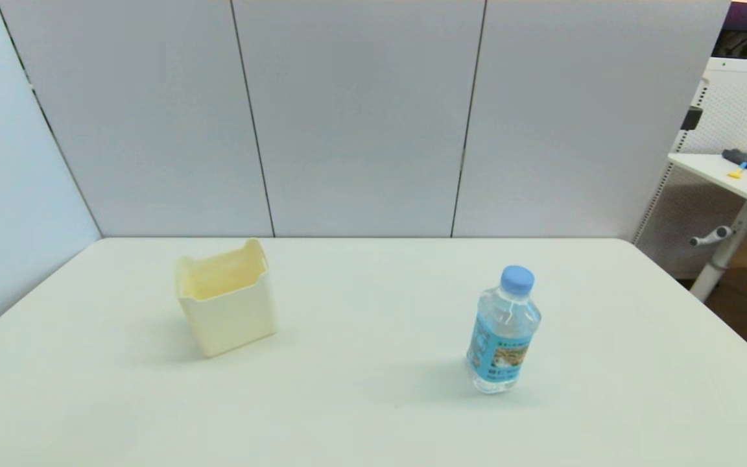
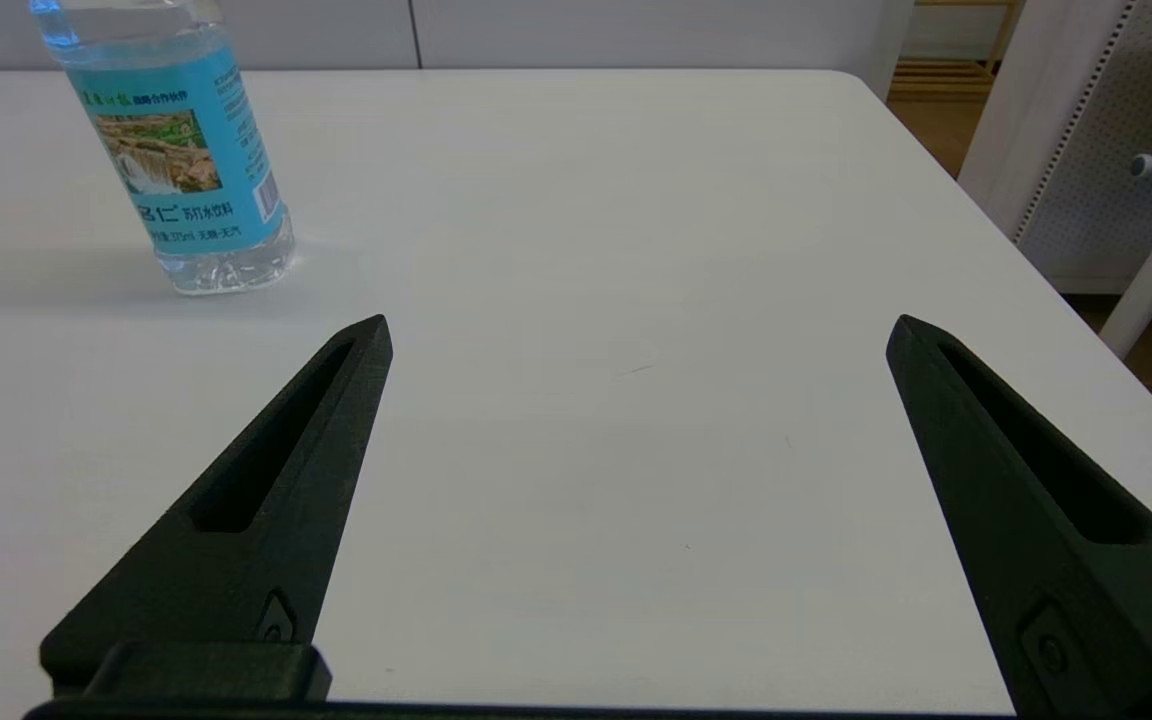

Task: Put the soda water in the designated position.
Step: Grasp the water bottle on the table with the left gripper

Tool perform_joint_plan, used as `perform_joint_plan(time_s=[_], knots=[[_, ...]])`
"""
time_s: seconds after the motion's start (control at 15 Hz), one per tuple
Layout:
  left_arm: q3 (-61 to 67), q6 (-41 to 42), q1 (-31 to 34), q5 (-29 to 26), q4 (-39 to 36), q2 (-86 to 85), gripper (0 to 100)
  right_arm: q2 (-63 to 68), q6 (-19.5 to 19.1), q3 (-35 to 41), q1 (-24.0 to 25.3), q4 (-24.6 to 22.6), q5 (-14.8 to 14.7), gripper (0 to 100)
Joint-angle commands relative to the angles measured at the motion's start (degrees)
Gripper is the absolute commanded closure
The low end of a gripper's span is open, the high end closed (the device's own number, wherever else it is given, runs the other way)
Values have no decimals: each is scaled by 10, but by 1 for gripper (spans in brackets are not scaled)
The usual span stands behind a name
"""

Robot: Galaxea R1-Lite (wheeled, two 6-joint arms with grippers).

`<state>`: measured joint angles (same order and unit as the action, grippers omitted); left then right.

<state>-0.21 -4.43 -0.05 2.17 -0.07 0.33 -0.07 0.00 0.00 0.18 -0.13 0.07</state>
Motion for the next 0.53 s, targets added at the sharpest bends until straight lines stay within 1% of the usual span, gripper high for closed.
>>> perform_joint_plan(time_s=[0.07, 0.13, 0.2, 0.33, 0.4, 0.53], knots=[[-96, 108, -11, -37, -2, 138, 0, 1, 0, 0, 0, 0, 0, 0], [-128, 132, -32, -61, 0, 184, 0, 1, -1, 0, 0, 0, 0, 0], [-161, 166, -39, -81, 1, 236, 0, 1, -1, 0, 0, 0, 0, 0], [-221, 219, -46, -83, -1, 333, 0, 1, -1, 0, 0, 0, 0, 0], [-251, 242, -64, -85, -2, 383, 0, 1, -1, 0, 1, 0, 0, 0], [-302, 260, -130, -88, -9, 476, 0, 1, 0, 0, 0, 0, 0, 0]])
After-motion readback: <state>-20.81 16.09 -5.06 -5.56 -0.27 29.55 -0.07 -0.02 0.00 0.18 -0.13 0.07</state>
